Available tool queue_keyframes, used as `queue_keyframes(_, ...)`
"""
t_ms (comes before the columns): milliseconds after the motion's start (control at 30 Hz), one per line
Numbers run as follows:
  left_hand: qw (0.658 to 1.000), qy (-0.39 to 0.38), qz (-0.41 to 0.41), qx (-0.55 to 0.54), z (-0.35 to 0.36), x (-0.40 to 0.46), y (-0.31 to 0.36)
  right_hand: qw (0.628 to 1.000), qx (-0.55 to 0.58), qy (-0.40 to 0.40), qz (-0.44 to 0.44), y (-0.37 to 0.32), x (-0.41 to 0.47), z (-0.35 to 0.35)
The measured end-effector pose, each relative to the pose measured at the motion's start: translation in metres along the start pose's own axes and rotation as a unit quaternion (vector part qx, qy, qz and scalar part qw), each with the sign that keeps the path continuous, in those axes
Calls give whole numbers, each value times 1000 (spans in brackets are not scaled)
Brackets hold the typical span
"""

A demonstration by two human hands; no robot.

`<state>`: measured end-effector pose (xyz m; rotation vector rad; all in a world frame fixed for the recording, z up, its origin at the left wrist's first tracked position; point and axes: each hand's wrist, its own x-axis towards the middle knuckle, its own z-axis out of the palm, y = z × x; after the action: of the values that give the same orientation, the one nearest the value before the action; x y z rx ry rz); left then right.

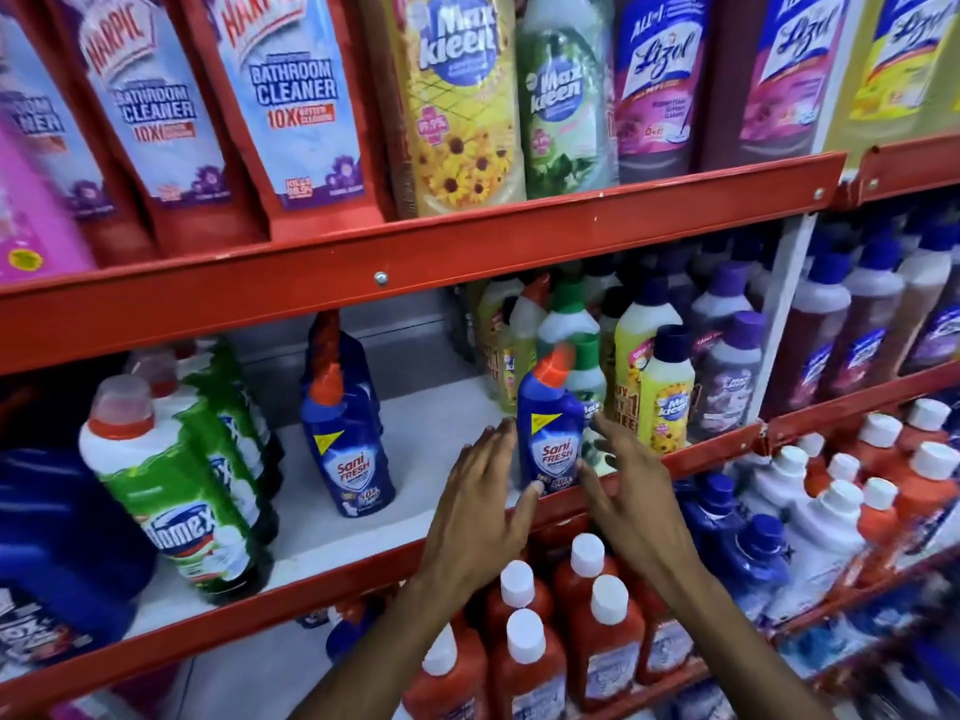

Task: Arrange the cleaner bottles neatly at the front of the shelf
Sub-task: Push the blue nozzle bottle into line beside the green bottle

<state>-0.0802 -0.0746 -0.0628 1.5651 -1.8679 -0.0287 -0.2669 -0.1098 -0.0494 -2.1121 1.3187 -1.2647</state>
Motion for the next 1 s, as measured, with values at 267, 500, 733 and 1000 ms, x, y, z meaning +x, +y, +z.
queue_keyframes(267,975,60,-102,-187,9,15,6,995,93,-14,20,7,12,8)
queue_keyframes(500,956,127,-100,-245,-23,-4,-1,989,146,2,13,-20,8,30)
queue_keyframes(733,945,201,-128,-225,-73,-48,-35,978,197,-58,-31,-71,2,77)
queue_keyframes(1000,941,233,-172,-177,-99,-77,-71,975,192,-98,-51,-106,-3,121)
